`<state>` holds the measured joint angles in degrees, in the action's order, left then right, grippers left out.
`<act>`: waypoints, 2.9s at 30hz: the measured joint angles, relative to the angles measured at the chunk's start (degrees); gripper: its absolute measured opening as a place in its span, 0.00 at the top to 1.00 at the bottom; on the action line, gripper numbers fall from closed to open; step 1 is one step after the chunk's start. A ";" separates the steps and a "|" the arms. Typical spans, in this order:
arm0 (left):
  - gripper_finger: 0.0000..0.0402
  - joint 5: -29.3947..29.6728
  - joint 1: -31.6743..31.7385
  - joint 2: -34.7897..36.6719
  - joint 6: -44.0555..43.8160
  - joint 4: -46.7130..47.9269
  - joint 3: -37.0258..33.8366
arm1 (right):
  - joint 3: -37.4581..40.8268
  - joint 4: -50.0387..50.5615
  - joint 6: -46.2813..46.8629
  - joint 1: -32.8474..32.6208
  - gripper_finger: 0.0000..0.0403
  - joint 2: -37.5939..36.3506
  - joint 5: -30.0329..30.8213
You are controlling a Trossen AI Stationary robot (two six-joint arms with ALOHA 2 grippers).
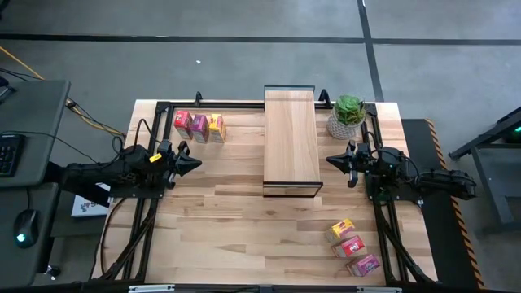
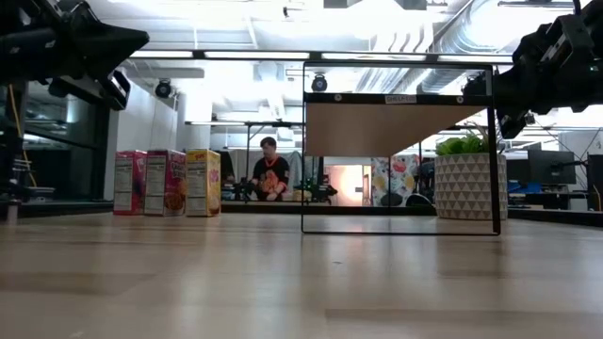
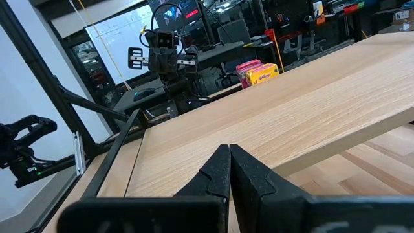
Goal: Stack cereal on shelf
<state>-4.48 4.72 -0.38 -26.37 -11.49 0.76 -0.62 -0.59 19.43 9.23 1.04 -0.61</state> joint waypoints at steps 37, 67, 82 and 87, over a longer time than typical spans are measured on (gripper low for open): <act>0.27 39.45 19.61 -51.82 2.19 50.71 48.07 | 0.01 0.01 0.01 -0.02 1.00 0.00 0.01; 0.27 23.02 35.10 -74.01 1.48 48.21 47.45 | -0.01 0.01 0.01 -0.01 1.00 0.02 -0.01; 0.27 24.58 35.08 -80.26 1.46 49.34 47.42 | 0.01 0.01 0.01 0.00 1.00 0.02 -0.01; 0.31 24.66 35.08 -80.24 1.11 49.34 47.42 | 0.00 0.00 0.01 -0.01 1.00 0.01 0.00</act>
<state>20.18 39.79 -80.62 -25.26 37.85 48.18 -0.62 -0.59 19.44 9.23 1.05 -0.61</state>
